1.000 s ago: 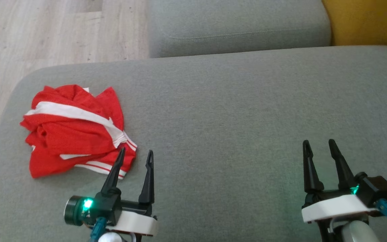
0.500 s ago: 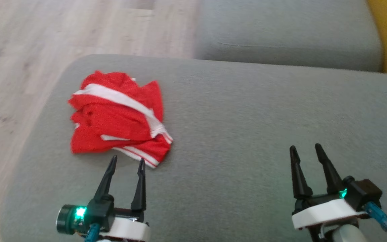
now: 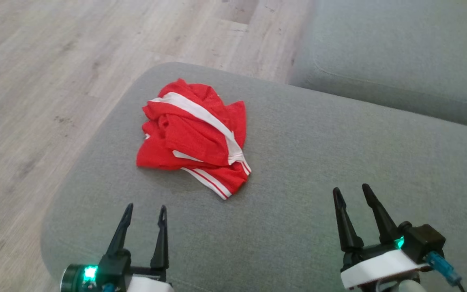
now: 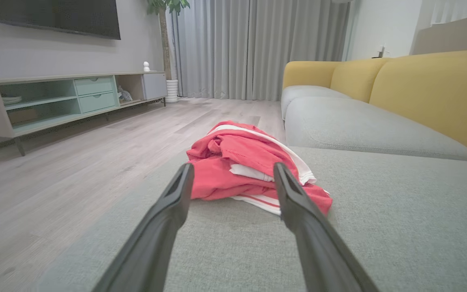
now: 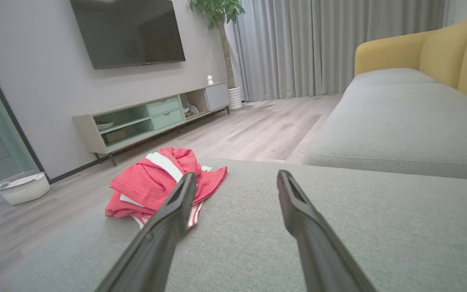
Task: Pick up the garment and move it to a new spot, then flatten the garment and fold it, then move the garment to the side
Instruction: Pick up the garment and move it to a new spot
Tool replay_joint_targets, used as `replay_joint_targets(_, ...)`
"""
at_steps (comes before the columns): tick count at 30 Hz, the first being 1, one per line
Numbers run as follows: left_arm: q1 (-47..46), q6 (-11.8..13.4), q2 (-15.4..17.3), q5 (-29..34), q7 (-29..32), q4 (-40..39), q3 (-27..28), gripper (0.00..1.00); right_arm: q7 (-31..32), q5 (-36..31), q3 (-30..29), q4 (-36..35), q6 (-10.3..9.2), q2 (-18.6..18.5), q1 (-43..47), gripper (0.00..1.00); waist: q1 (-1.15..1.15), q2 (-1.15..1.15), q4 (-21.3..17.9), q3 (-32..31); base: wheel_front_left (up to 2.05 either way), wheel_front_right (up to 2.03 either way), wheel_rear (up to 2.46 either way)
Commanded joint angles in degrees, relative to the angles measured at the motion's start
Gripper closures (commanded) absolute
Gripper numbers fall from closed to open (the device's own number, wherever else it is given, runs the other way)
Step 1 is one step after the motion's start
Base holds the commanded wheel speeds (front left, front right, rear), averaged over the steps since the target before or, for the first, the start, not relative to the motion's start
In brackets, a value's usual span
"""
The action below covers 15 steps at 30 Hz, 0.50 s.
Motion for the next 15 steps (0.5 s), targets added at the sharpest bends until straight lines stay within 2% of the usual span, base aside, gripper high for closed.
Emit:
replay_joint_targets(1,-1.67,0.07,-0.07,0.54,-0.56,-1.48,2.42,0.00,-0.62,0.44,1.40,-1.89,0.44,-0.49,-1.38,0.00,0.00,0.00,0.73,-0.47,0.00,0.00,0.00)
replay_joint_targets(5,-1.52,-0.14,0.13,0.75,-0.56,-1.63,2.88,0.00,-0.62,0.55,1.93,-1.91,0.44,-0.49,-1.26,0.00,0.00,0.00,0.88,-0.58,0.00,0.00,0.00)
replay_joint_targets(10,-3.70,-1.72,1.90,2.00,-0.56,-0.95,2.42,0.00,-0.62,0.60,3.14,-2.06,0.44,-0.49,-1.87,0.00,0.00,0.00,-0.52,0.20,0.00,0.00,0.00)
replay_joint_targets(13,-6.09,-2.88,3.05,2.62,-0.56,-0.41,2.06,0.00,-0.62,0.44,3.19,-2.13,0.44,-0.49,-2.16,0.00,0.00,0.00,-1.36,0.92,0.00,0.00,0.00)
replay_joint_targets(15,-9.47,-4.51,4.38,3.22,-0.37,0.55,1.50,0.00,-0.62,0.12,3.20,-2.32,0.44,-0.49,-2.63,0.00,0.00,0.00,-2.54,2.43,0.00,0.00,0.00)
